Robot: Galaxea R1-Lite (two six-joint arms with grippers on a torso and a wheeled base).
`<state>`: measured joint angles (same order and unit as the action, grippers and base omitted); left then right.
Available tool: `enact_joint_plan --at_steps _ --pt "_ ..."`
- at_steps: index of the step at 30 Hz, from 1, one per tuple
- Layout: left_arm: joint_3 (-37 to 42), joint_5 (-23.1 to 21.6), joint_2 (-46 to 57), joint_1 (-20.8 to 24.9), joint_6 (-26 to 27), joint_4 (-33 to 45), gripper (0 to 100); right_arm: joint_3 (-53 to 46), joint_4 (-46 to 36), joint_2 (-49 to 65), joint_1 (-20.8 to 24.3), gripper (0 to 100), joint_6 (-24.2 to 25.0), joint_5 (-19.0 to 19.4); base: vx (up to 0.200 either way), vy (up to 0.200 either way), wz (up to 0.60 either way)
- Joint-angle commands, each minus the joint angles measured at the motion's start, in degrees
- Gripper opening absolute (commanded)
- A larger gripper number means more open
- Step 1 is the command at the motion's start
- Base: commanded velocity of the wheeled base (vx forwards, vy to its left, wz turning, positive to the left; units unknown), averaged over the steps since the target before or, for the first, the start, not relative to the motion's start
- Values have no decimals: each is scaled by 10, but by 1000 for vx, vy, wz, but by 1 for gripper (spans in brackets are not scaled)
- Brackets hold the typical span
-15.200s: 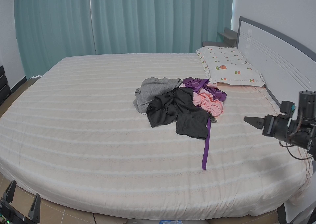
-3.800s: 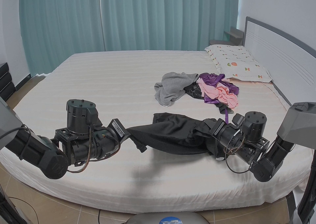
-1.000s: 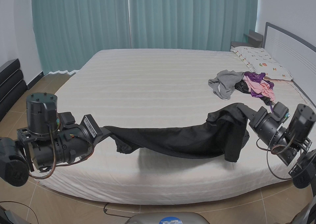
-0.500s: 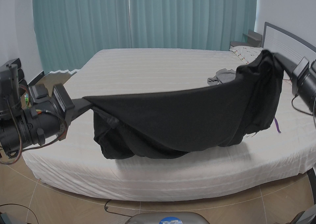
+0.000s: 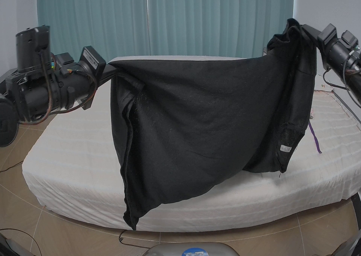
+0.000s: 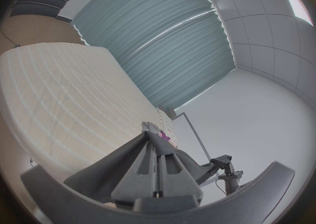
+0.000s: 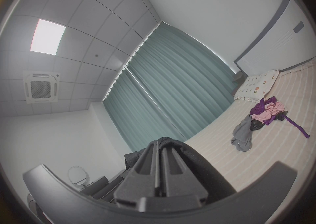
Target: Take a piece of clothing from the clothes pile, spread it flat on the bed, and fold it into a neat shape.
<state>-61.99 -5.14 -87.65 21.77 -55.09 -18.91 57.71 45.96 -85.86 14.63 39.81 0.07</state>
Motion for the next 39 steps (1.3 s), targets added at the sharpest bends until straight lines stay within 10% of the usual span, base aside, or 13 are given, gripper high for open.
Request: enact_joint_plan --at_steps 1,31,32,33,39 --pt "-81 -1 -137 -35 0 -1 0 51 4 -131 -18 0 0 0 200 0 0" --pt "-249 6 -471 -55 -8 -14 0 79 123 -471 -35 0 -11 -23 80 0 0" --pt "-251 7 -481 -55 -10 -15 0 84 122 -487 -36 100 -13 -23 0 0 0" --pt "-253 7 -490 -55 -10 -15 100 85 122 -499 -36 100 -16 -22 0 0 0" --pt "-257 15 -531 -56 -7 -9 100 109 112 -571 -41 100 -33 -22 0 0 0"
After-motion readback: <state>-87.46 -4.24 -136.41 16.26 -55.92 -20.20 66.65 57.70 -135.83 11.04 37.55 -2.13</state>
